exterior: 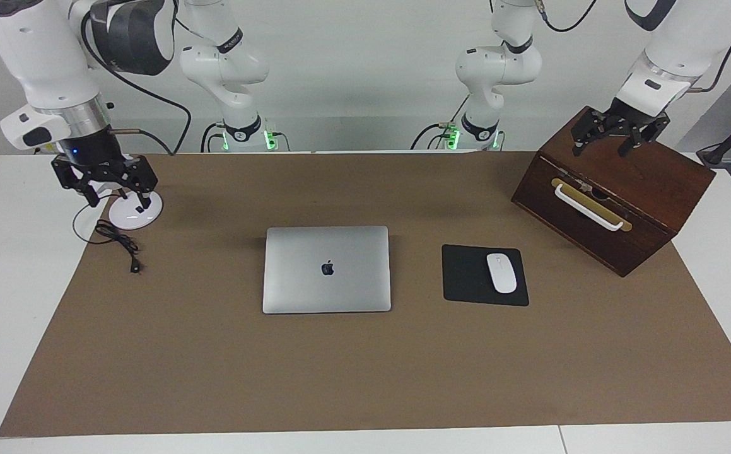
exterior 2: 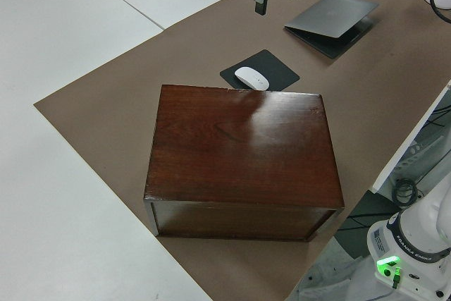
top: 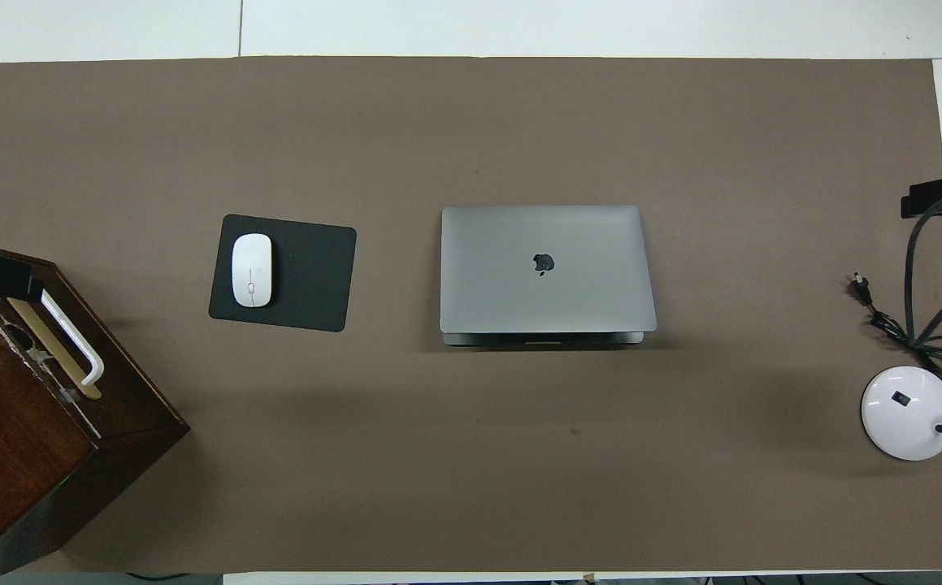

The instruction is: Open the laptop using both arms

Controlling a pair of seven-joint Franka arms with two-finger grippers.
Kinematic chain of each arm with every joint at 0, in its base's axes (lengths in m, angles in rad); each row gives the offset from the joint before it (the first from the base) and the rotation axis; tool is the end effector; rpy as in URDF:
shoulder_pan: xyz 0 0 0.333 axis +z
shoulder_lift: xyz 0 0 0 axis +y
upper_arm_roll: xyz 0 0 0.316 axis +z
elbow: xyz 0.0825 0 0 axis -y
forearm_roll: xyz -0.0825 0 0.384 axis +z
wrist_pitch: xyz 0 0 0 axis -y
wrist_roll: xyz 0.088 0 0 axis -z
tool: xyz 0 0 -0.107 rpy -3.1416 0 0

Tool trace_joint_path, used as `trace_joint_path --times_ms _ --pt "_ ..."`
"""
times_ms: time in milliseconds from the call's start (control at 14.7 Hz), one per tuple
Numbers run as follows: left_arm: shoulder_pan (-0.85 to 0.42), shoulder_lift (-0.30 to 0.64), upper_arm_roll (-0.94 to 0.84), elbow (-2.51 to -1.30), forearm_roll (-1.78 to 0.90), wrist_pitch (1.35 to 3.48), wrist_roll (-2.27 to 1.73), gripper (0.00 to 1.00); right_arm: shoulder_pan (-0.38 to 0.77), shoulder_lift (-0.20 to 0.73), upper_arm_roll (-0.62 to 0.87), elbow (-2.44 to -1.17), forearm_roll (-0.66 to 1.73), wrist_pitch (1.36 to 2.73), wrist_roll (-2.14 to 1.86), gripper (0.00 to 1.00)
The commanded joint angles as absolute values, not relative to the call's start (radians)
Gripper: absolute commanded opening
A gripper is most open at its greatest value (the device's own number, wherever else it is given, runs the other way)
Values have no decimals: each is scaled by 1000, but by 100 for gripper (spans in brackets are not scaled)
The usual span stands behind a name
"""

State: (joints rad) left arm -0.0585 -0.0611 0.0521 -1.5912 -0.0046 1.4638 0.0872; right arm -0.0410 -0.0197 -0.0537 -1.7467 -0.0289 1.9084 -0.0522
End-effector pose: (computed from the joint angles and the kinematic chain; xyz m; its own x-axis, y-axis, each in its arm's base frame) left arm 0.5241 -0.0030 0.6389 0.9934 -0.0942 -0.0654 -0.0936 -0.9955 0.0135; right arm 0.5715 -0.0566 0.5830 0.9834 -0.0316 0.1786 -0.0388 -0.9986 0.0369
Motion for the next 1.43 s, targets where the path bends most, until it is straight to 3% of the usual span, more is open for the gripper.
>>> trace_joint_path --times_ms 0,68,136,748,1361 --pt "-71 -84 57 -1618 18 1474 83 53 -44 -64 -52 -1859 -6 2018 -97 100" --pt "-69 -86 57 -1618 17 1474 87 20 -44 -80 -52 -1903 -6 2073 -115 100" --pt "-68 -86 55 -1618 18 1474 87 0 -44 -87 -52 -1942 -5 2127 -129 100" --pt "-74 -95 51 -1653 6 1558 86 0 -44 -103 -52 -2000 74 2224 -149 100" --pt "-184 -281 44 -2103 -78 2060 83 0 -16 -187 -52 -2160 398 2356 -152 100"
